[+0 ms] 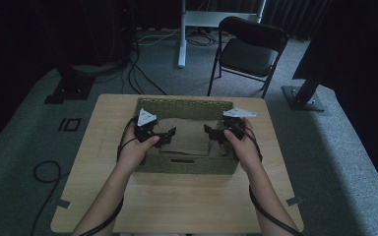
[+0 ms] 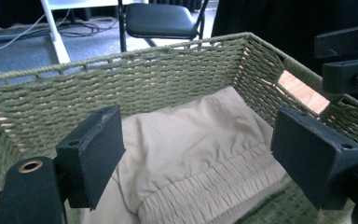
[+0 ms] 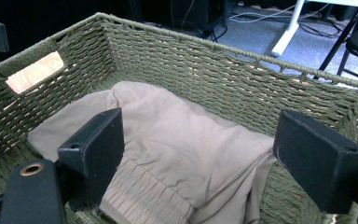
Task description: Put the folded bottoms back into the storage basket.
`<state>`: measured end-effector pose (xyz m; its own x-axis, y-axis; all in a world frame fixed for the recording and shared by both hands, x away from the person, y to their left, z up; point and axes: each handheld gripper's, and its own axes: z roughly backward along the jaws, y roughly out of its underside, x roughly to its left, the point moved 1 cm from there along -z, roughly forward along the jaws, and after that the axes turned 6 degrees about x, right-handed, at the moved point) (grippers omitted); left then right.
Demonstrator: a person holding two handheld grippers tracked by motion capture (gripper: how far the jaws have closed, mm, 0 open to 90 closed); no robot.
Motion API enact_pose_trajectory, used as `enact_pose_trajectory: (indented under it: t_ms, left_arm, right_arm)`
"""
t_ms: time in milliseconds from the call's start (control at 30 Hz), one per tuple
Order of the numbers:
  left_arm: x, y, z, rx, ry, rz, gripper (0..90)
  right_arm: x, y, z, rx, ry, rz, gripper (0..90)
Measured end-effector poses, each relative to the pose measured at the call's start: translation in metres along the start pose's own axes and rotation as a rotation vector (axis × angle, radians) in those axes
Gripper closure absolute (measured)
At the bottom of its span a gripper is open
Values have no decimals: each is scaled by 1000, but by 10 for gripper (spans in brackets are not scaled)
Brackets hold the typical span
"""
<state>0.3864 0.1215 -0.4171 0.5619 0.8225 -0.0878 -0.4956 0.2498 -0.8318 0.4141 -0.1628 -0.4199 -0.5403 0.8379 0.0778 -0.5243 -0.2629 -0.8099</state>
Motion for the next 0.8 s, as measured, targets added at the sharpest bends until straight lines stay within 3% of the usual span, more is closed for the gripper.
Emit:
enact_pose_trajectory:
  t_ms: [200, 533, 800]
  left_arm:
    - [-5, 7, 5, 3, 15, 1, 177]
    - [-20, 17, 18, -8, 57, -37, 177]
    - [-22, 30, 31, -15, 56, -44, 177]
  right_arm:
    - [1, 7, 8, -3, -5, 11, 160]
    - [3, 19, 26, -31, -22, 31, 148]
    - [0, 34, 42, -44, -20, 26, 145]
